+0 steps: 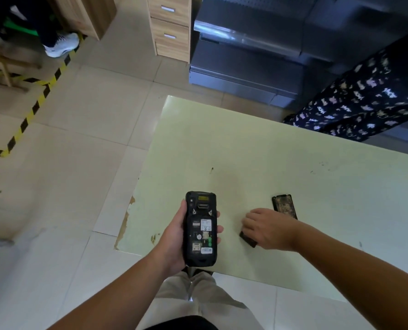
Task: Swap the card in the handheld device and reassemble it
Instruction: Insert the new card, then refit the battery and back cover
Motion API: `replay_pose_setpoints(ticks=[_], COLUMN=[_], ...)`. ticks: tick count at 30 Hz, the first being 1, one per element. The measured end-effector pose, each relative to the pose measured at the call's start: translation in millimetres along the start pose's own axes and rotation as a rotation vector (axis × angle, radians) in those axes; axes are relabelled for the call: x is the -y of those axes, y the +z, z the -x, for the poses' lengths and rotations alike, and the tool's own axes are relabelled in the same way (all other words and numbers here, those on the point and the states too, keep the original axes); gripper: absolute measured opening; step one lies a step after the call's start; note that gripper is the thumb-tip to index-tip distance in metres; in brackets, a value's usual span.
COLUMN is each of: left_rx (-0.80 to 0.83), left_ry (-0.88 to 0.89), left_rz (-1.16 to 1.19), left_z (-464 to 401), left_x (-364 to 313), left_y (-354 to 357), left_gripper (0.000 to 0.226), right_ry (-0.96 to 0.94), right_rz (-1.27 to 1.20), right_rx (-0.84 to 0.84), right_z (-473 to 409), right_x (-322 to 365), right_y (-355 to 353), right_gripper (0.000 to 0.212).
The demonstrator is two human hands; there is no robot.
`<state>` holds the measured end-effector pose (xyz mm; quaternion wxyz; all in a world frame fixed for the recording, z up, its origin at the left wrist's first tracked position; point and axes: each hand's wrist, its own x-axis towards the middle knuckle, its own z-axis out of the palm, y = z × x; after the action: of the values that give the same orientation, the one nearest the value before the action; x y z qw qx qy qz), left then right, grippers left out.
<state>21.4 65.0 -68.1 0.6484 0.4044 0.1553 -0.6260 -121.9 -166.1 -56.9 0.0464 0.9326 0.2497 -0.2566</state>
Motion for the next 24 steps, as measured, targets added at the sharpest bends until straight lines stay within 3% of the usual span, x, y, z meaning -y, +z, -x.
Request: replay_pose_setpoints(ticks=[4, 8, 13, 17, 24], left_rx=[0.005, 0.053, 0.124, 0.171, 0.225], left_ry=[-0.045, -0.071, -0.066, -0.061, -0.063], left_rz=[-0.017, -0.051, -0.104, -0.057, -0.112], left_z=[12, 19, 23, 32, 49], left_x=[3, -2, -8, -8, -15], left_y=[0, 22, 68, 101, 130], left_gripper=[0.079, 0.082, 0.081, 0.075, 0.078], right_ry=[0.179, 0.214, 0.248, 0.247, 0.250], right_rz=[-0.174, -0.294, -0.333, -0.406, -0.550], right_rx=[-0.129, -0.298, -0.351, -0.416, -0.847], right_z=[27, 87, 146, 162, 184], right_x=[5, 6, 23, 33, 49], right_y=[-61, -163, -265, -288, -309], right_gripper=[0.038, 0.046, 0.044, 0.047, 0.050])
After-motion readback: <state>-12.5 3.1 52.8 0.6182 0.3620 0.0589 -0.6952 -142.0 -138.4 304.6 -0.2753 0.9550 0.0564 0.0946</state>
